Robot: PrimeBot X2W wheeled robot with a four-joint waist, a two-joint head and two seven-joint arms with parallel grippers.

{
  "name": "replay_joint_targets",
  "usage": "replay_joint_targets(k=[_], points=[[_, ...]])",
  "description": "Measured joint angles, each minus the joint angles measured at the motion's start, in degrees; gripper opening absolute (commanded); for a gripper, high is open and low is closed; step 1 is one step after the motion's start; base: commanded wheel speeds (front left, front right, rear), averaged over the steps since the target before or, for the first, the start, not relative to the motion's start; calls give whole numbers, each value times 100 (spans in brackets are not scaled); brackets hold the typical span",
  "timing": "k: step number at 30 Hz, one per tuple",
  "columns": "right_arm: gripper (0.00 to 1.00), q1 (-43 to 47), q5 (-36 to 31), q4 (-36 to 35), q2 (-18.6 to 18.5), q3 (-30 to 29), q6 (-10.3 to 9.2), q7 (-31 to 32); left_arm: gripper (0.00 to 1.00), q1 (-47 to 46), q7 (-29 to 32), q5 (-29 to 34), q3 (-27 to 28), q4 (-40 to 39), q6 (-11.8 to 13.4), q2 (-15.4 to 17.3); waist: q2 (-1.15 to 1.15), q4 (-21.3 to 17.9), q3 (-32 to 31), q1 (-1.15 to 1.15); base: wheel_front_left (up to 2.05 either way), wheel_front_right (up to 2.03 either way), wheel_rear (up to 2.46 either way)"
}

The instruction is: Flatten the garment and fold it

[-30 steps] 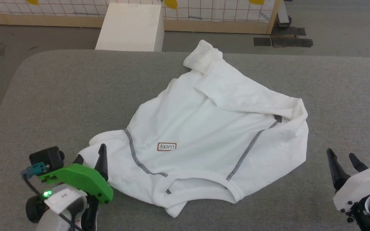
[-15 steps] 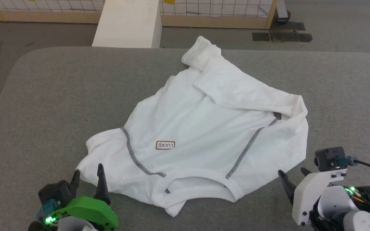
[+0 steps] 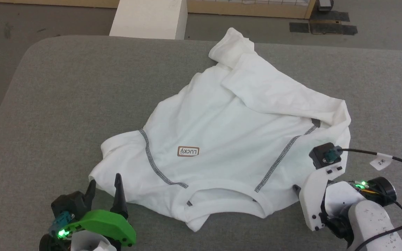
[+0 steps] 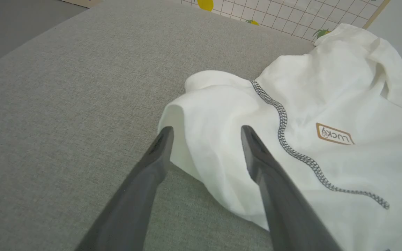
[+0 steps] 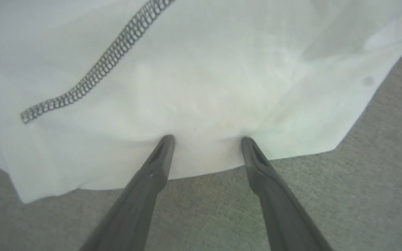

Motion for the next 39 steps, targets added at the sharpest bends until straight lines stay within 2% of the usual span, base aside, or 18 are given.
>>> replay_joint_targets(k=[7, 9, 10, 16, 21, 26, 29, 32, 35, 39], points=[[100, -227, 54, 257, -237, 404, -2, 141, 100, -52, -21, 18, -67, 12, -1, -1, 0, 103, 39, 0, 0, 0, 0], [31, -268, 144, 297, -266, 415, -2, 220, 100, -52, -19, 18, -73, 11, -1, 0, 0, 113, 25, 0, 0, 0, 0], [0, -278, 203, 309, -277, 417, -1, 222, 100, -52, -19, 18, -75, 10, -1, 1, 0, 115, 15, 0, 0, 0, 0], [0, -198, 655, 254, -245, 169, 2, 101, 100, -41, 88, 10, -97, -14, 0, 25, 0, 109, -85, 0, 0, 0, 0], [0, 90, 898, -190, -231, -215, 2, 13, 100, 86, 423, -107, -54, -167, 58, 85, 0, 84, -190, 0, 0, 0, 0], [0, 317, 928, -662, -248, -470, 2, 27, 100, 315, 1537, -474, -252, -599, 171, 115, 0, 30, -252, 0, 0, 0, 0], [0, 414, 928, -824, -245, -503, 2, 82, 100, 313, 2420, -566, -554, -923, 216, 178, 0, 8, -237, 0, 0, 0, 0], [0, 478, 928, -901, -208, -487, 1, 135, 100, 251, 3254, -647, -805, -1079, 370, 245, 0, -14, -192, 0, 0, 0, 0], [0, 491, 931, -953, -180, -435, 1, 175, 100, 100, 3739, -639, -935, -1049, 513, 347, 0, -54, -137, 0, 0, 0, 0], [0, 491, 933, -985, -189, -377, 1, 175, 100, -255, 3720, -599, -848, -964, 565, 331, 0, -115, -65, 0, 0, 0, 0]])
